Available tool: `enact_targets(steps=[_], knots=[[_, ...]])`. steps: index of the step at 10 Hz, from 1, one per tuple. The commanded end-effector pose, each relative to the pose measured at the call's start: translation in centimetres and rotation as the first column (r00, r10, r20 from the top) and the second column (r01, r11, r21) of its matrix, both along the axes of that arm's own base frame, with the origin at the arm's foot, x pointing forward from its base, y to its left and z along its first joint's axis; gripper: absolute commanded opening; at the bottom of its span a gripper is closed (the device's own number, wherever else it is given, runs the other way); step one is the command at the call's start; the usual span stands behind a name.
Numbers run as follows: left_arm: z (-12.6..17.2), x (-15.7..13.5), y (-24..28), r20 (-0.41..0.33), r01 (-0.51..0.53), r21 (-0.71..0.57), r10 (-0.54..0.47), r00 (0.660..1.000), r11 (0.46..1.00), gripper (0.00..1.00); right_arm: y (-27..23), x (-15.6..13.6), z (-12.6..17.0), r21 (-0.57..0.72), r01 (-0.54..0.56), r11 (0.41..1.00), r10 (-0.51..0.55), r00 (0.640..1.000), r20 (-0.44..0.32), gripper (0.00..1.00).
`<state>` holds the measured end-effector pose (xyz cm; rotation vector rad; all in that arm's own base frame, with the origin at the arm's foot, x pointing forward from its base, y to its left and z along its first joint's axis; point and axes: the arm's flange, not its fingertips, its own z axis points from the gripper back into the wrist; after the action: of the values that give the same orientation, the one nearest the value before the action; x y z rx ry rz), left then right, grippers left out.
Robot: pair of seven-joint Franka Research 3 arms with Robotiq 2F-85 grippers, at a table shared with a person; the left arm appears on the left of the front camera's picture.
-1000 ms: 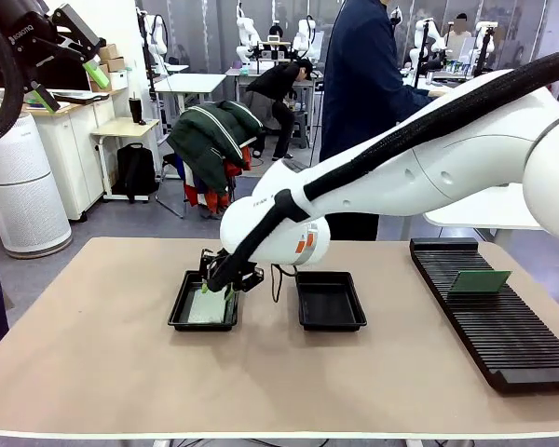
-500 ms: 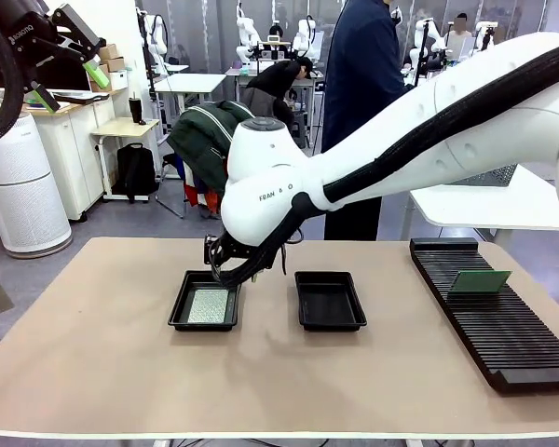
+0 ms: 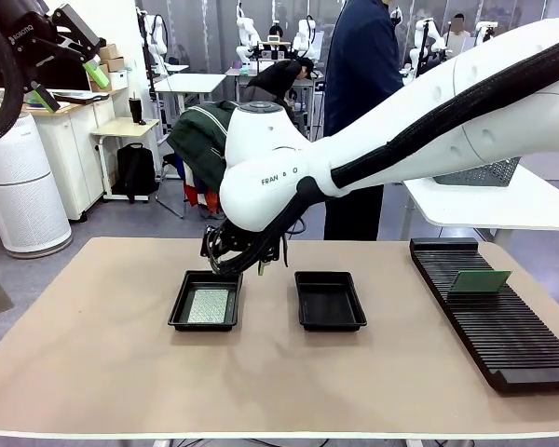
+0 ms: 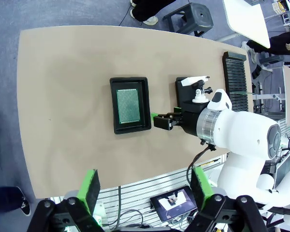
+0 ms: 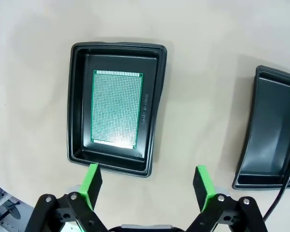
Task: Inspect and transfer BCBs to ESD trays.
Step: Pick up the Blank PCB from the PCB Rack and place it in the left ESD tray, then pick up the ESD tray and place it on the left side of the table.
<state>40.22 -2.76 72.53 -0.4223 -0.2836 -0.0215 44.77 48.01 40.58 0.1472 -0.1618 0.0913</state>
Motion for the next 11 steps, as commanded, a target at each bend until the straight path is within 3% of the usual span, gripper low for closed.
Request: enact_targets(steps=[1,11], knots=[[-0.19,-0.15,0.15,0.004,-0.004,-0.002,0.004,1.000,1.000,1.00,0.22,-0.01,-0.31,0.002,-0.003,1.000,0.003,1.000,0.002,1.00],[-0.19,-0.15,0.15,0.004,-0.004,-0.002,0.004,1.000,1.000,1.00,0.22,-0.01,-0.31,0.002,-0.003,1.000,0.003,1.000,0.002,1.00]])
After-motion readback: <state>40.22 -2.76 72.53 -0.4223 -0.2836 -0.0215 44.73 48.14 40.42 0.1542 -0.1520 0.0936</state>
